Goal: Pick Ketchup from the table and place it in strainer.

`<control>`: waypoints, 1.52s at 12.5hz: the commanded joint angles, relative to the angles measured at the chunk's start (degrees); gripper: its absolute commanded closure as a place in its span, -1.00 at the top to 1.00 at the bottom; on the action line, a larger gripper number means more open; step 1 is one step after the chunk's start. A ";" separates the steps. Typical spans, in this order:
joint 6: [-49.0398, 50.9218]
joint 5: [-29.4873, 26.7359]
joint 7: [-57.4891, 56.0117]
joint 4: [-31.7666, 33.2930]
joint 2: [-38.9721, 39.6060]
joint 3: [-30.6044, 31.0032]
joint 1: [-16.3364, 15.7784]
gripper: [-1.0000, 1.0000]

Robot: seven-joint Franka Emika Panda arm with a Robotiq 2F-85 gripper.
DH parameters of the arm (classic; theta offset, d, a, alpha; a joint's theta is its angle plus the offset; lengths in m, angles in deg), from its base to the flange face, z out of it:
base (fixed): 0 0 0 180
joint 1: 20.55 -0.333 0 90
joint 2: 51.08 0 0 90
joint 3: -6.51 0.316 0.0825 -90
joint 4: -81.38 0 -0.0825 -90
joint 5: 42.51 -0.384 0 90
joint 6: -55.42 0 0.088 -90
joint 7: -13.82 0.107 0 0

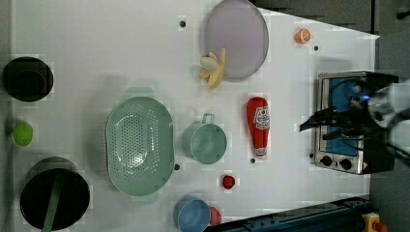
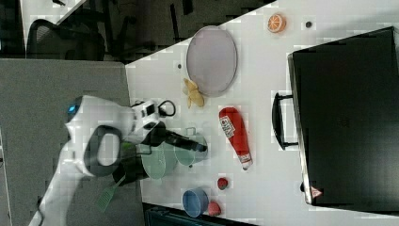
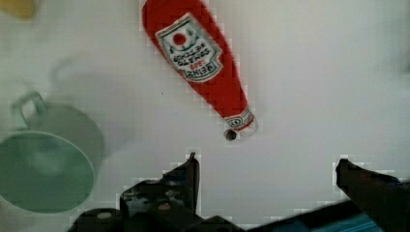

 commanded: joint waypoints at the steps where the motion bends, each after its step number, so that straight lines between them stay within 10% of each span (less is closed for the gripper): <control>1: -8.19 -0.40 -17.36 2.47 -0.61 -0.03 -0.44 1.00; 19: -42.37 5.14 -22.10 12.88 18.61 0.69 -1.69 0.92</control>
